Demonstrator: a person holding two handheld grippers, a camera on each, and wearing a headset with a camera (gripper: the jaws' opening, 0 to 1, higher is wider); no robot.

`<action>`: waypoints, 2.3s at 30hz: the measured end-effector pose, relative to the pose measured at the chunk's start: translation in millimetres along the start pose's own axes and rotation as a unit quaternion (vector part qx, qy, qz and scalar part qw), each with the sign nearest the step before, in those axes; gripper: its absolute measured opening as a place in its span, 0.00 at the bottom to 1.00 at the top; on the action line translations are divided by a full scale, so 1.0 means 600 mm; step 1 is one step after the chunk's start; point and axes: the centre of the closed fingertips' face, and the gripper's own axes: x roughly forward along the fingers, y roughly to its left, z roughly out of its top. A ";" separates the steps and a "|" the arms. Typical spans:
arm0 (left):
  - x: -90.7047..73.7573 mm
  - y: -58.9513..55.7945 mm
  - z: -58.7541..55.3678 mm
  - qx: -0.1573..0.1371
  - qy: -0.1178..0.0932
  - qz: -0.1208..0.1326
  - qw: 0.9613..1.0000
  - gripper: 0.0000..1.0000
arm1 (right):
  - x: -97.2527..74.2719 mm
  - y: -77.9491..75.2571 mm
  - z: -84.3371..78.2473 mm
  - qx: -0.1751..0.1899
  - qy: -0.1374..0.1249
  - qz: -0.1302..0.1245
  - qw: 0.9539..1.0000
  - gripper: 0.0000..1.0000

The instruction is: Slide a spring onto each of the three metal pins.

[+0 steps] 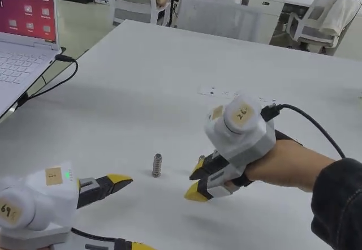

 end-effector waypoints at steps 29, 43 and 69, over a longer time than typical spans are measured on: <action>0.002 -0.017 0.006 -0.002 0.005 -0.003 1.000 0.84 | -0.092 0.002 -0.117 0.095 -0.051 -0.070 0.992 0.24; -0.004 -0.015 0.010 -0.011 0.001 0.000 1.000 0.85 | -0.136 -0.004 -0.158 0.125 -0.109 -0.108 0.980 0.30; -0.007 -0.007 0.005 -0.034 -0.004 0.011 0.999 0.91 | -0.150 0.010 -0.217 0.164 -0.195 -0.175 0.951 0.79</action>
